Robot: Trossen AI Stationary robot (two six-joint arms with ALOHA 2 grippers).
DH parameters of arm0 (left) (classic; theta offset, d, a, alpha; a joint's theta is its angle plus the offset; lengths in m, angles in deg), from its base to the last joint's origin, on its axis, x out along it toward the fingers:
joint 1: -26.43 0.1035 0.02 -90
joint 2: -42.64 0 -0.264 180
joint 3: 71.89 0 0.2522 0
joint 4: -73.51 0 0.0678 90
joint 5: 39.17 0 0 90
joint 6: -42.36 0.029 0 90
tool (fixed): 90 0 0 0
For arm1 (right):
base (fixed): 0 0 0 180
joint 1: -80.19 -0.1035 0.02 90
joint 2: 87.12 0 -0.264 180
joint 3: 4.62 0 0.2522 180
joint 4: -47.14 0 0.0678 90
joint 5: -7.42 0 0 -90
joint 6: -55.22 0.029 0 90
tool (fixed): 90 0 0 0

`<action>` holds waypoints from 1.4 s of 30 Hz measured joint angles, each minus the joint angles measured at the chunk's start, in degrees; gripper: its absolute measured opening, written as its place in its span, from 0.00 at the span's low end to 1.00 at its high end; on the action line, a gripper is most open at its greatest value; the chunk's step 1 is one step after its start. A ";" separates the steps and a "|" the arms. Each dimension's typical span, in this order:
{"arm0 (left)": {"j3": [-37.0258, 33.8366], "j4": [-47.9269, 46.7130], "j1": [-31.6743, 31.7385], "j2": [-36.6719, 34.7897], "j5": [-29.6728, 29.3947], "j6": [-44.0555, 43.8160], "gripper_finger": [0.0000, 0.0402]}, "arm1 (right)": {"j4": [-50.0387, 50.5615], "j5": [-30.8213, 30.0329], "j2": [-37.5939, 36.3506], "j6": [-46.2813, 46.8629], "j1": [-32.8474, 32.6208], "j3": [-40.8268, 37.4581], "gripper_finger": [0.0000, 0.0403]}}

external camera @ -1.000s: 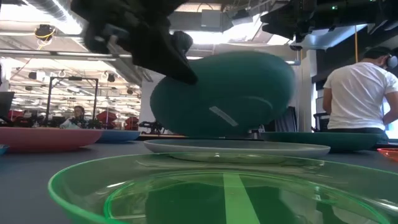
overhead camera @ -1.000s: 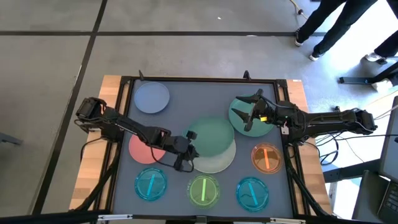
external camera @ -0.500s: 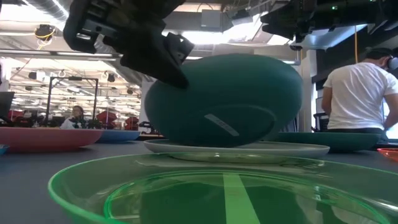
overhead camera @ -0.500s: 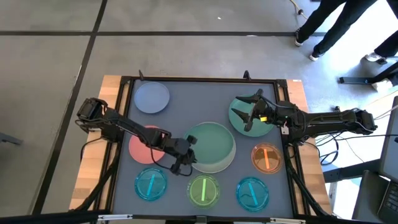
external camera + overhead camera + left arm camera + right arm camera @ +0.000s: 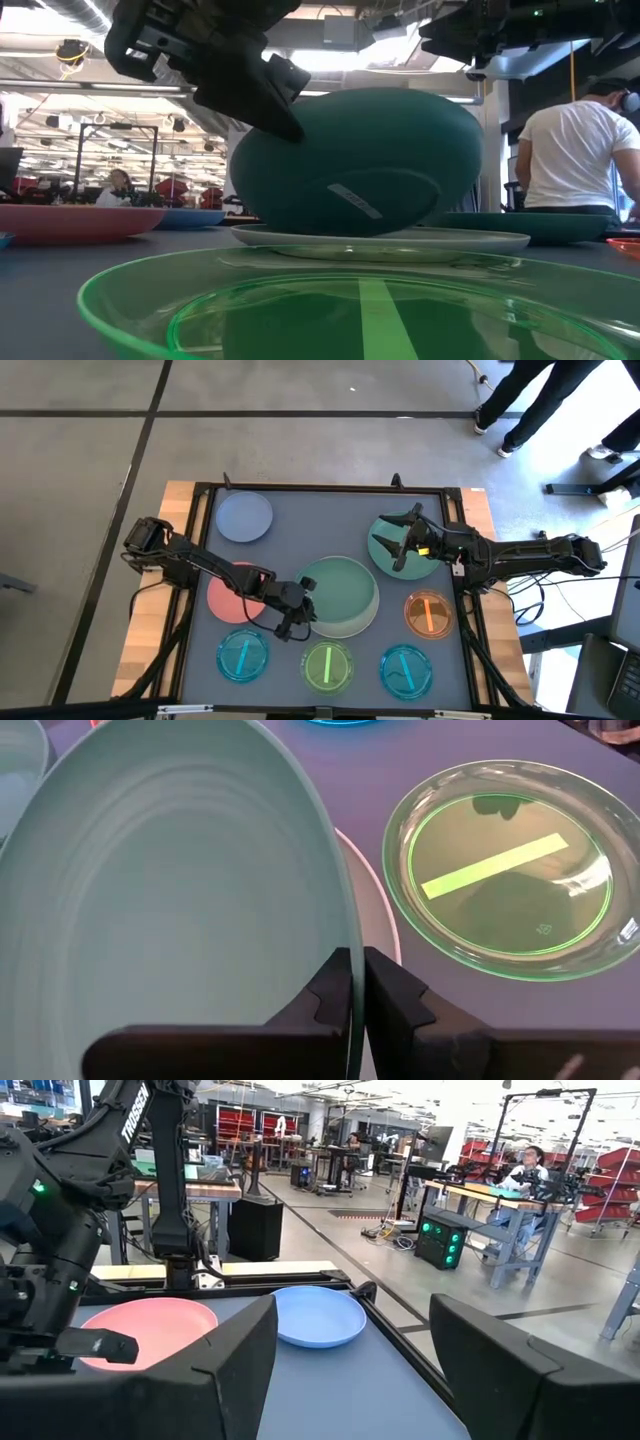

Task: Stack plastic plates
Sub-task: Stack the left green plate on the white plate, then stack the green plate on the mint green plate

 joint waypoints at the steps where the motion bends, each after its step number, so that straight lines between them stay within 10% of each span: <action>1: 0.00 0.04 0.00 0.00 0.01 -0.38 0.06 | 0.00 -0.03 0.00 0.00 0.00 0.00 0.63; 27: -0.20 -0.89 1.06 -5.62 -3.51 -2.36 0.20 | 3.58 -1.26 0.08 1.75 0.00 0.00 0.63; 42: -25.10 30.38 2.75 -17.99 -10.00 -7.90 0.20 | 8.60 -9.19 1.08 4.50 0.00 0.00 0.63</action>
